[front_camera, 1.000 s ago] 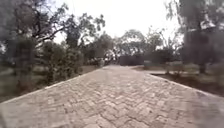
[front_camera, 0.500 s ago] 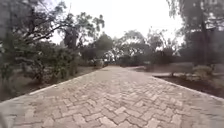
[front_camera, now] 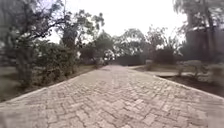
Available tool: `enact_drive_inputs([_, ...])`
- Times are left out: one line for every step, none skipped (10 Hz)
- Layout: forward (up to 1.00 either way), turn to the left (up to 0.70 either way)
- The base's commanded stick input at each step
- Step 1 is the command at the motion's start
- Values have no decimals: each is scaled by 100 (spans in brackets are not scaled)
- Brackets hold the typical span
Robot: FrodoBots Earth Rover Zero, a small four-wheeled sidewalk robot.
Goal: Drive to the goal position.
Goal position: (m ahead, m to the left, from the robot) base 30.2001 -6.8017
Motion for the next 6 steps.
enact_drive_inputs([85,0])
enact_drive_inputs([85,0])
enact_drive_inputs([85,0])
enact_drive_inputs([85,0])
enact_drive_inputs([85,0])
enact_drive_inputs([85,0])
